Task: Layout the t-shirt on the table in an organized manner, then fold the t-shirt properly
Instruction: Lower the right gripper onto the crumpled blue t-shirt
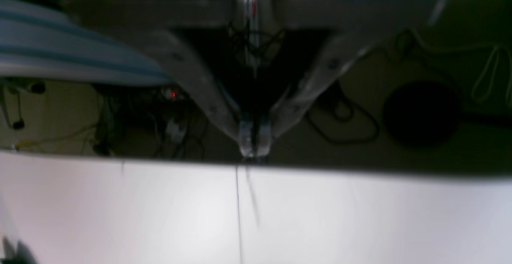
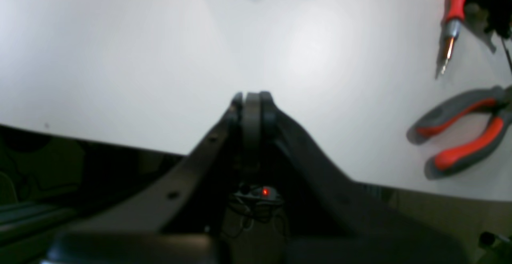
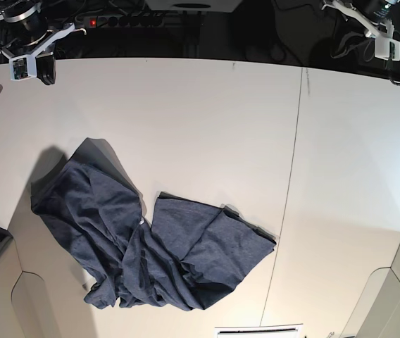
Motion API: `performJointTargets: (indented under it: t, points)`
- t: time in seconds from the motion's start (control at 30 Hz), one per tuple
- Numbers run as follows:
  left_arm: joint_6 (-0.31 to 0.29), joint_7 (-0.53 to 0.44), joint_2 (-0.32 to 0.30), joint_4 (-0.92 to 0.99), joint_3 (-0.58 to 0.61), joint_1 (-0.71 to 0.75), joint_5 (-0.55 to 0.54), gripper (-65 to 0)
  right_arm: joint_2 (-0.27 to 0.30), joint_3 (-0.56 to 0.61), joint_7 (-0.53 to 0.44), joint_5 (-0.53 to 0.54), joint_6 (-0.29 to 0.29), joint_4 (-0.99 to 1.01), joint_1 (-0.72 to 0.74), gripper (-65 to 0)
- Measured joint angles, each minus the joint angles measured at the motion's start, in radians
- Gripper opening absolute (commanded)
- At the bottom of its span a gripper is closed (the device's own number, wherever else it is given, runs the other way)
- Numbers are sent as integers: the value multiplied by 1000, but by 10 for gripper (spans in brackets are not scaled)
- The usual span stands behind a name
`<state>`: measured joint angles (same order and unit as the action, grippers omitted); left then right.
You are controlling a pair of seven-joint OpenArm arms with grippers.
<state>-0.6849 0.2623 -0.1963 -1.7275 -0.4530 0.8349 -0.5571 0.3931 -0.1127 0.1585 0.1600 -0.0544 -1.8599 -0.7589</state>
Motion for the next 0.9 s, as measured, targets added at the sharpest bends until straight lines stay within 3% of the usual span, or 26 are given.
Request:
performJointTargets:
  t: [0.73,0.9]
  points:
    - [0,15,3,-4,0,-141,-11,-650,0,0,46,0,0,0,155,-650]
    - [0,15,3,-3,0,-151,-12,-650,-3,0,45,-101,-1,1,205,-650]
